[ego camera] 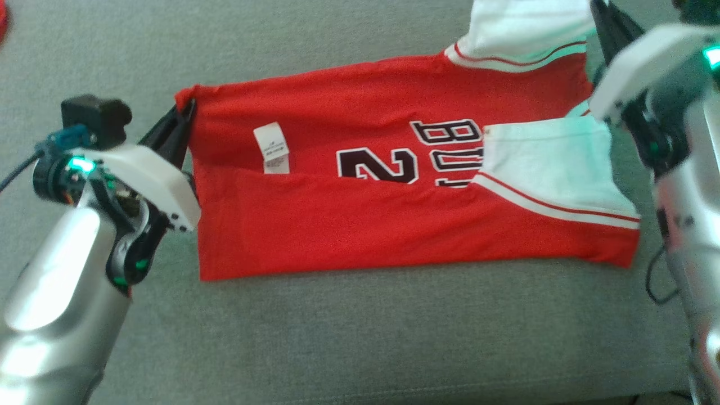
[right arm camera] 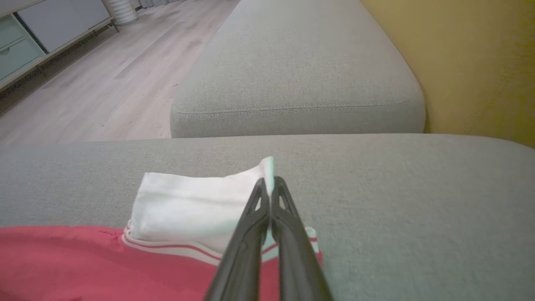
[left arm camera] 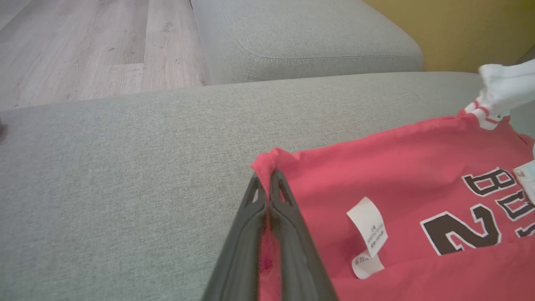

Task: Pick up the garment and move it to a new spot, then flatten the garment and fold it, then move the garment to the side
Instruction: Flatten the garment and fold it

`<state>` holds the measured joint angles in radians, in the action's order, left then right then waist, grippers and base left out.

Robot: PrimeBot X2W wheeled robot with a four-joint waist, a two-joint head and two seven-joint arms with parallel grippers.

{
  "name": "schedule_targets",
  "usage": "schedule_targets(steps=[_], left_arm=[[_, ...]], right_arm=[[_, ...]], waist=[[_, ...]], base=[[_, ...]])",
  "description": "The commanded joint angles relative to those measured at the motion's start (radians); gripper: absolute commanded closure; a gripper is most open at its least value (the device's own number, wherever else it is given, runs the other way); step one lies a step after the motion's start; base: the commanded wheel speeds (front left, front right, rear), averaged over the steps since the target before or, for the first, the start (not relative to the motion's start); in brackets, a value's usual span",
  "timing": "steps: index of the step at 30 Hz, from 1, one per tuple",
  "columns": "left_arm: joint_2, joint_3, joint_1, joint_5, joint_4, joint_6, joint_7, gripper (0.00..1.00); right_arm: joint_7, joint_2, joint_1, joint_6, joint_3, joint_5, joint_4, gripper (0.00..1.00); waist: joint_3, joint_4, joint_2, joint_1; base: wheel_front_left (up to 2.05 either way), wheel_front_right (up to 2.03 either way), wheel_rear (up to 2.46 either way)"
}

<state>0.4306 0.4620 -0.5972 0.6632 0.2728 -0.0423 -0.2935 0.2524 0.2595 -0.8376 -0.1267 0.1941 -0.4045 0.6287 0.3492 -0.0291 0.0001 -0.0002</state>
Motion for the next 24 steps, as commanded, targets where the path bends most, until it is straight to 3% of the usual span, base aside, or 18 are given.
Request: schedule_targets(steps=[1, 6, 13, 24], left_arm=[[0.048, -0.047, -0.022, 0.002, -0.039, 0.007, 0.01, 1.0], [0.06, -0.048, 0.01, -0.011, -0.067, 0.023, 0.034, 1.0], [0.069, -0.047, 0.063, -0.025, -0.076, 0.042, 0.075, 1.0], [0.084, -0.055, 0.194, -0.054, -0.096, 0.08, 0.203, 1.0]], right_arm=[[-0.004, 0.01, 0.014, -0.004, 0.01, -0.012, -0.05, 1.0], [0.005, 0.027, 0.182, -0.004, -0.022, -0.049, -0.206, 1.0], [0.026, -0.018, 0.363, -0.004, -0.068, -0.03, -0.354, 1.0], [0.033, -0.093, 0.551, -0.004, -0.127, 0.02, -0.457, 1.0]], waist=[[-0.019, -0.018, -0.0001, 0.0002], [-0.031, -0.033, -0.0001, 0.0002], [-0.04, -0.044, -0.0001, 0.0002], [-0.059, -0.055, -0.0001, 0.0002]], base=[[0.0, 0.0, 0.0], [0.0, 0.0, 0.0], [0.0, 0.0, 0.0], [0.0, 0.0, 0.0]])
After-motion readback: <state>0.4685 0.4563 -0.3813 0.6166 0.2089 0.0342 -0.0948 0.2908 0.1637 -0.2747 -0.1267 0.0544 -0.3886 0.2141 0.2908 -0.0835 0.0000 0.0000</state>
